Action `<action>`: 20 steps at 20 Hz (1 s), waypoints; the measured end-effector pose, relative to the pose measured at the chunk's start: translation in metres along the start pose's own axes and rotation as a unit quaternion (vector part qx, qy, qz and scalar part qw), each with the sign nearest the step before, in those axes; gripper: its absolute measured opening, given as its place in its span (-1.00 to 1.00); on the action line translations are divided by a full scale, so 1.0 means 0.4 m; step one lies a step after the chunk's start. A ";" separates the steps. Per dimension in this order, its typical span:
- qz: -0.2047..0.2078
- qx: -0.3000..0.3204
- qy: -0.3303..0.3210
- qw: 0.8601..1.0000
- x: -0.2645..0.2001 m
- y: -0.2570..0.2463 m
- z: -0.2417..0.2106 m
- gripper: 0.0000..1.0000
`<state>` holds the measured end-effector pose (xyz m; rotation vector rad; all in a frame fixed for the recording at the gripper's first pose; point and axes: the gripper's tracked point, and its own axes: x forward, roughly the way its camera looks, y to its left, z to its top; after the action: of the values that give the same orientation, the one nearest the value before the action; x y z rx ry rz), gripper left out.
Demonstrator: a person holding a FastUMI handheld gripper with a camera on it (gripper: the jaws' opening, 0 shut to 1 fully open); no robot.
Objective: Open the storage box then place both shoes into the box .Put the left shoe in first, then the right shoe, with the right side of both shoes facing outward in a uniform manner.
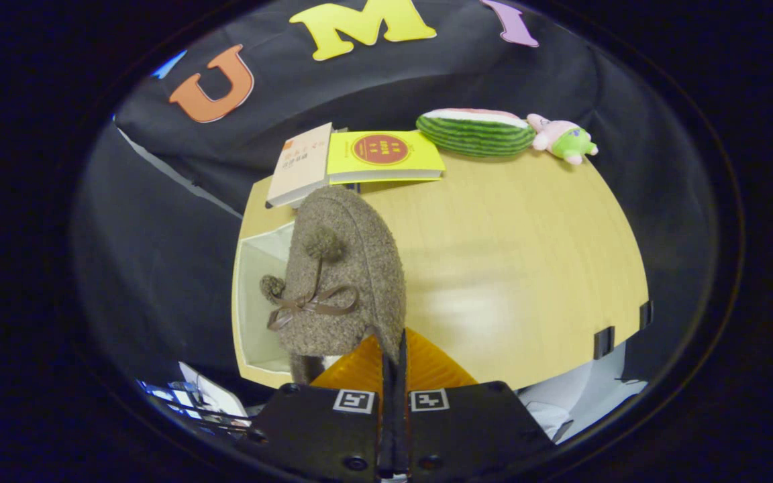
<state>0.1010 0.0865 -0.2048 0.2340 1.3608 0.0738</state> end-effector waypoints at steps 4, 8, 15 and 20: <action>0.053 0.039 -0.027 0.997 0.043 0.129 0.000 -0.88; 0.060 0.040 -0.052 0.996 0.095 0.191 -0.007 -0.87; 0.060 0.026 -0.096 0.993 0.170 0.219 -0.007 -0.87; 0.098 0.019 -0.105 0.989 0.219 0.255 -0.025 -0.86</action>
<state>0.1183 0.2035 -0.2692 0.3968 1.1272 0.1814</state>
